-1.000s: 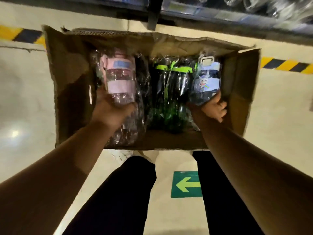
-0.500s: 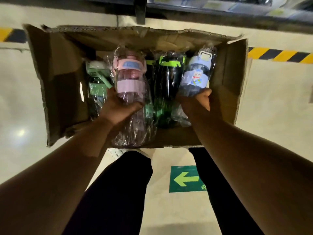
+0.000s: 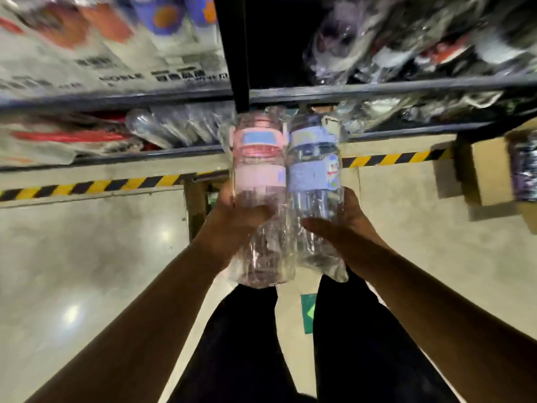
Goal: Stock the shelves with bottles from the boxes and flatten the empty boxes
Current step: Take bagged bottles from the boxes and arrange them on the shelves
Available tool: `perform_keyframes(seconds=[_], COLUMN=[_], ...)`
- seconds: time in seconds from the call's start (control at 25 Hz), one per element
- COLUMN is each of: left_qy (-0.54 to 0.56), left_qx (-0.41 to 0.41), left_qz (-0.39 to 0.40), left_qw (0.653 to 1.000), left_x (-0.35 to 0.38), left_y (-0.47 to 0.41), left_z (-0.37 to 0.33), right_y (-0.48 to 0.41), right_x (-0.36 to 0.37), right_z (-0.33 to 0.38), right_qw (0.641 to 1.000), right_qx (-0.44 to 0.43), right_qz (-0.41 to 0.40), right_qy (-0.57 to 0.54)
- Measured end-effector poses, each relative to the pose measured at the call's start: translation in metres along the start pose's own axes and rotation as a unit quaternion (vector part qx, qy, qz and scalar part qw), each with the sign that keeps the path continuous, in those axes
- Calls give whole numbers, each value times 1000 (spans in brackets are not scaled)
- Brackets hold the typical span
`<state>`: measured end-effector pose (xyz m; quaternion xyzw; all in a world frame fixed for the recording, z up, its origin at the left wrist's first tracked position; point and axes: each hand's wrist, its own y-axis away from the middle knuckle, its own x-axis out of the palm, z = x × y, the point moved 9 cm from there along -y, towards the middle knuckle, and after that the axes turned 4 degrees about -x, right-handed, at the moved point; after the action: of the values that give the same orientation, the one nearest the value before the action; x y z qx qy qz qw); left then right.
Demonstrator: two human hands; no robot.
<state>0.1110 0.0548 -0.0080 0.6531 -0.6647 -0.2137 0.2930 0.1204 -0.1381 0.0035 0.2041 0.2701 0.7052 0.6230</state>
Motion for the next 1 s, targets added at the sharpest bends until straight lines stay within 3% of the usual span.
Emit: perform_keyframes(seconds=[0.12, 0.36, 0.8, 1.0], left_qy=[-29, -20, -35, -63], left_qx=[70, 130, 221, 275], left_qz=[12, 23, 51, 92], left_qw=[997, 991, 973, 955], left_x=[20, 108, 390, 470], left_y=[72, 180, 223, 232], left_z=[-93, -202, -264, -314], right_y=[88, 195, 270, 274], right_x=[-28, -95, -364, -442], right_z=[94, 195, 238, 274], right_qw=[996, 985, 964, 956], right_qx=[-71, -163, -258, -283], right_qz=[-48, -41, -63, -70], right_qy=[-7, -27, -20, -35])
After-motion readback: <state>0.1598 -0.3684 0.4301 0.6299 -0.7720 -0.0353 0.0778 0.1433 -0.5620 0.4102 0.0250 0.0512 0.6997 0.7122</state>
